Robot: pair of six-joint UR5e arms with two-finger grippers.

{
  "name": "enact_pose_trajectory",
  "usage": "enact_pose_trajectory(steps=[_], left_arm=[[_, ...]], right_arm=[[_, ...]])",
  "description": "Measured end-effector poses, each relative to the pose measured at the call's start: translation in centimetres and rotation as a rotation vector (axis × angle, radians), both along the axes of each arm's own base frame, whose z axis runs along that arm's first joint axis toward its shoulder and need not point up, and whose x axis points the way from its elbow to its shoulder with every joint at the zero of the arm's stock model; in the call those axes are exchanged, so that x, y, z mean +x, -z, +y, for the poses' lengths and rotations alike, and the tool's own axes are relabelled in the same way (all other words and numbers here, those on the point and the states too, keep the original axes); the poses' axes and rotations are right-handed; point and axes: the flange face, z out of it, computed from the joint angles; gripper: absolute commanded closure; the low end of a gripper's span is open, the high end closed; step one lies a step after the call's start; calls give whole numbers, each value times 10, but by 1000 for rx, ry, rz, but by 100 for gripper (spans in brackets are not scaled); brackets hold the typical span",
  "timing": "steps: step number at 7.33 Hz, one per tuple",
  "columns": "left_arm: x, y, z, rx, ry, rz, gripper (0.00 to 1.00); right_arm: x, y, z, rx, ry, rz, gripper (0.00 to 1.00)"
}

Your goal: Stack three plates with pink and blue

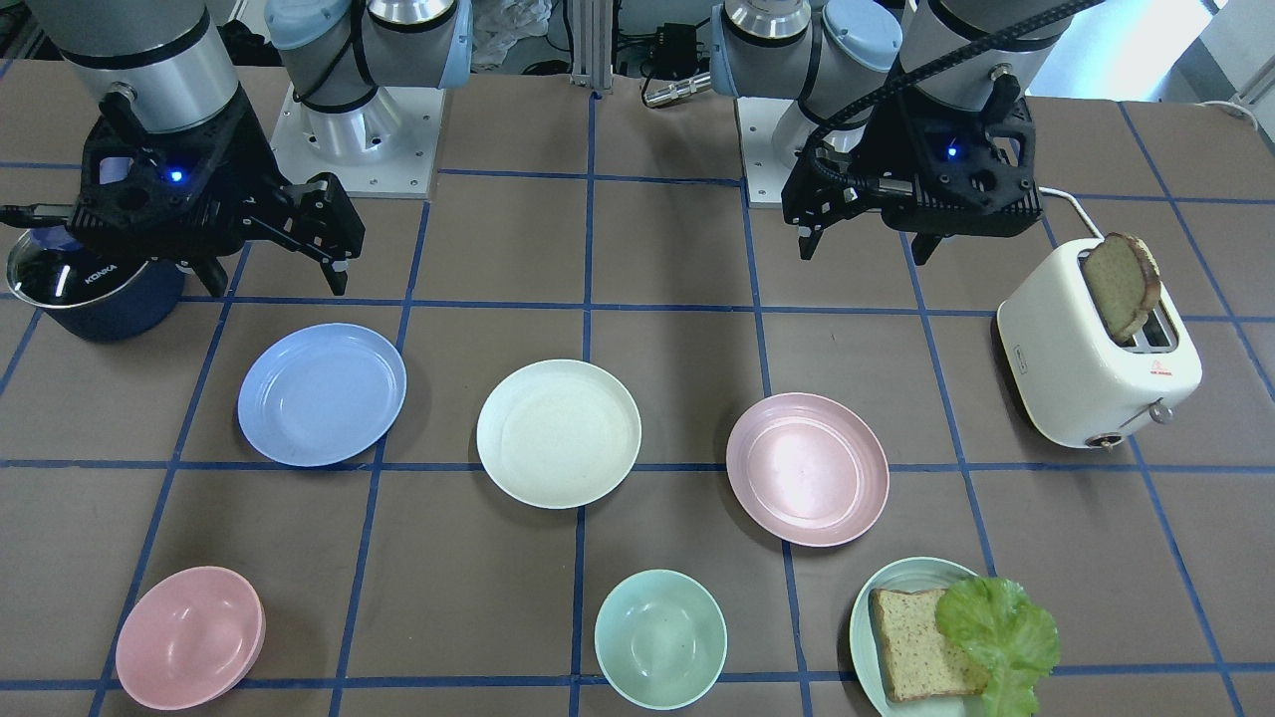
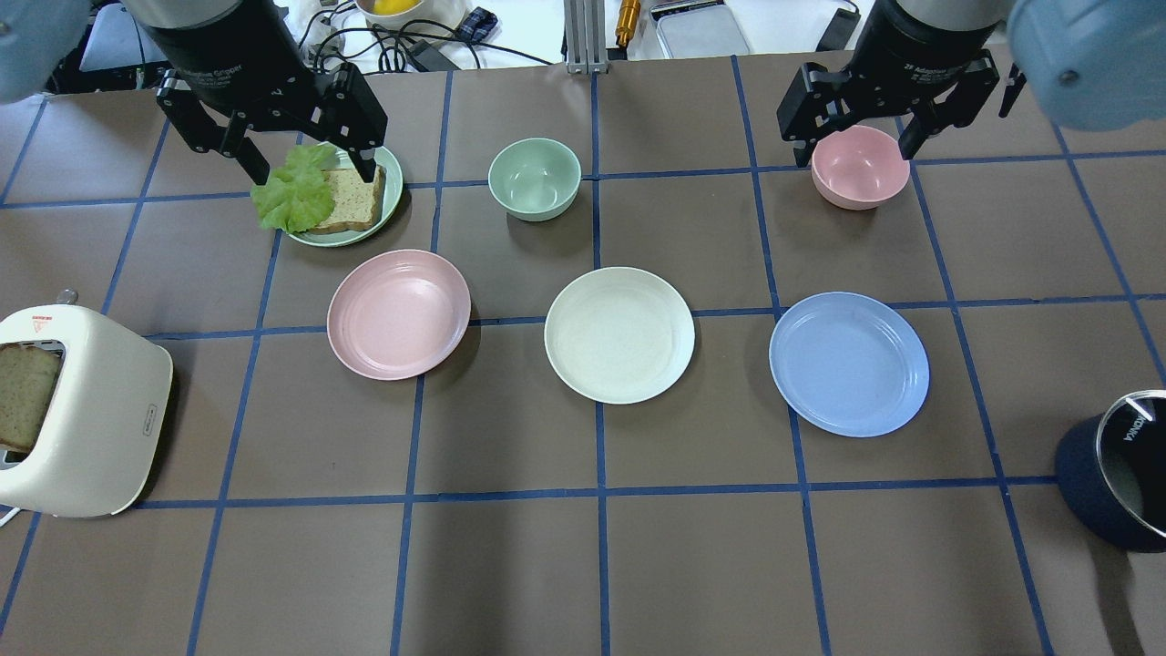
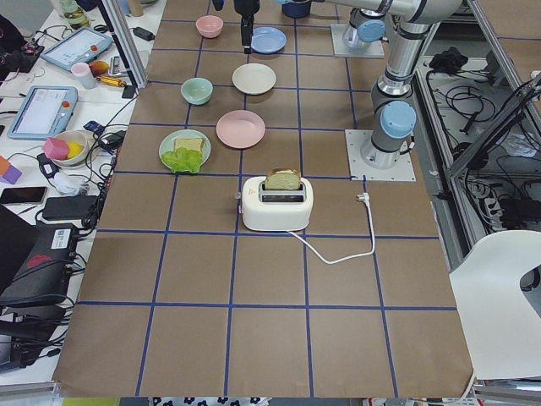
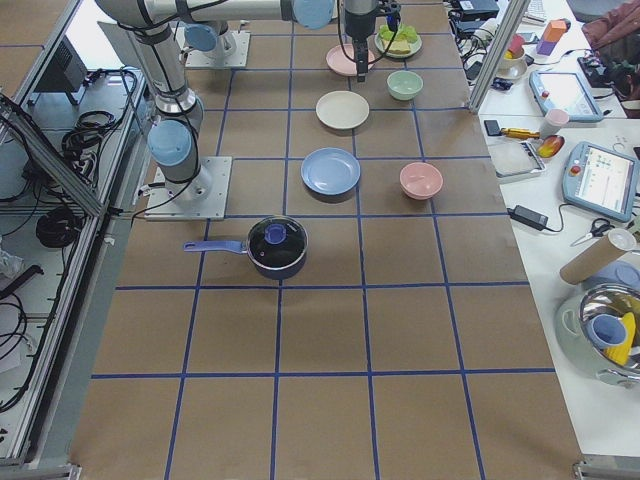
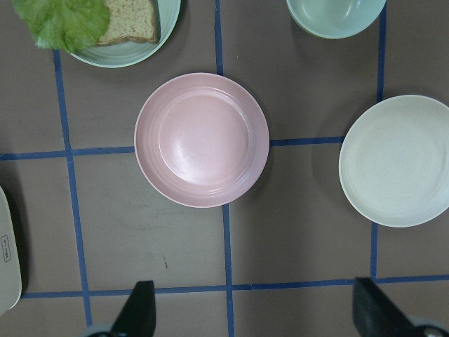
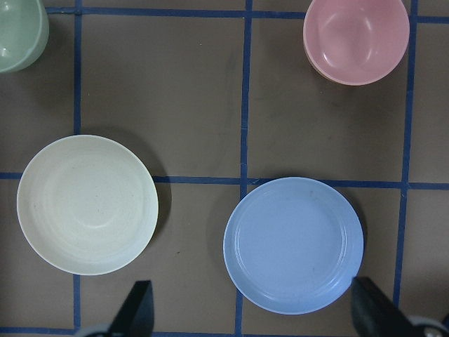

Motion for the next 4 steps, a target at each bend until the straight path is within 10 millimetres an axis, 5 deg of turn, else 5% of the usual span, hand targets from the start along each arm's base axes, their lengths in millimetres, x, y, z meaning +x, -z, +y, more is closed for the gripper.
enact_pose_trajectory(steps=[4], left_arm=[[0, 0, 1, 0, 1, -2, 0]], right_arm=[[-3, -1, 0, -5, 2, 6, 0]])
